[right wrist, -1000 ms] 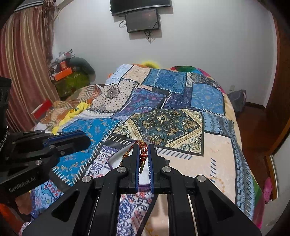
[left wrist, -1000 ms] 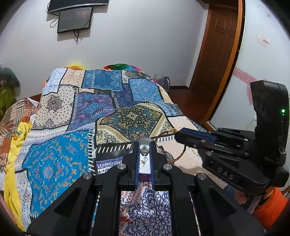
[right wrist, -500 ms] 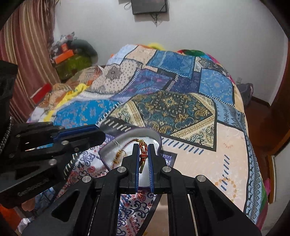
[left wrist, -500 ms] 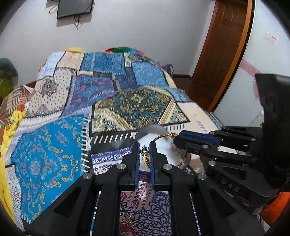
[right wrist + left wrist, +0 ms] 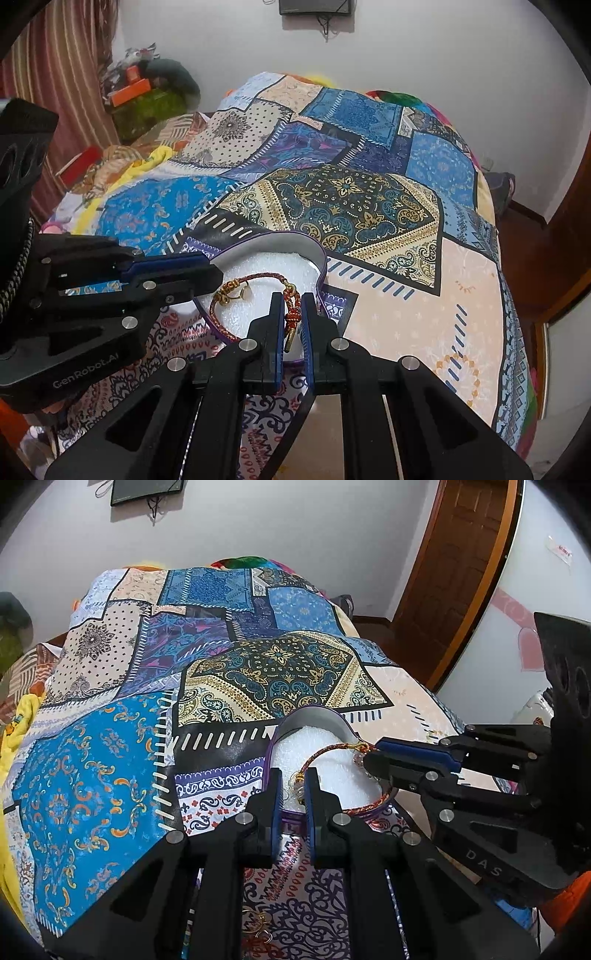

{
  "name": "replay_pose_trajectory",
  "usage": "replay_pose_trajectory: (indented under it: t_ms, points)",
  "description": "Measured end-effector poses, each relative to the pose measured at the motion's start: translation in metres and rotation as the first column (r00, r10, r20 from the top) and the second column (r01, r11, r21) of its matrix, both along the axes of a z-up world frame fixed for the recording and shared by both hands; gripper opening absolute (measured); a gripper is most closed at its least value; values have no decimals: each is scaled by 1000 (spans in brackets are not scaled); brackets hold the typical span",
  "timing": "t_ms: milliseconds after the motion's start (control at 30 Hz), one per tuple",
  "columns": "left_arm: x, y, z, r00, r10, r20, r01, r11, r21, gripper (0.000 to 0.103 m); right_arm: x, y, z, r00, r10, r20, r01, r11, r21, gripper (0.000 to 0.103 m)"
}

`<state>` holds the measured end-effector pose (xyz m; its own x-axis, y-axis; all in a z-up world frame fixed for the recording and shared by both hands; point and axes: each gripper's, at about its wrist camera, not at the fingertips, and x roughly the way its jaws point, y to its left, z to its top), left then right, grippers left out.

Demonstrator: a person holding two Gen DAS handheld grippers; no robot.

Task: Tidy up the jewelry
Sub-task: 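Open both tools and withdraw them from the tin, then move the right tool toward a silver ring while the left tool approaches a red earring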

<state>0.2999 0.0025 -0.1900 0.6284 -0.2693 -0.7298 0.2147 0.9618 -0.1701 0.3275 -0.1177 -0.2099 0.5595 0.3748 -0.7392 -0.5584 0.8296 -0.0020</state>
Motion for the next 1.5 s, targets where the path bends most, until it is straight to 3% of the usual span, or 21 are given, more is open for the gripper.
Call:
replay_pose_trajectory:
  t_ms: [333,467,600,967,1067,1500]
  points:
    - [-8,4,9,1000,15,-1,-15,1000,-6,9,-4,-3,3,1000,-9,-3,9,1000,-13,10]
    - [-15,5,15,1000,24,5,-24,1000,-3,14,-10,-5,9,999,-28,23,28,999,-23,20]
    - [-26,7,23,999,35,23,-35,999,12,24,-18,-7,17,998,-42,52,42,999,-14,39]
    - [-64,10,49,997,37,73,-40,998,46,34,-46,-18,42,993,-65,102,65,998,7,40]
    - [-75,9,54,996,35,83,-41,997,64,47,-56,-19,47,991,-66,113,65,998,12,40]
    - [-120,27,52,993,88,76,-96,989,112,50,-89,-33,46,990,-70,121,72,997,-18,40]
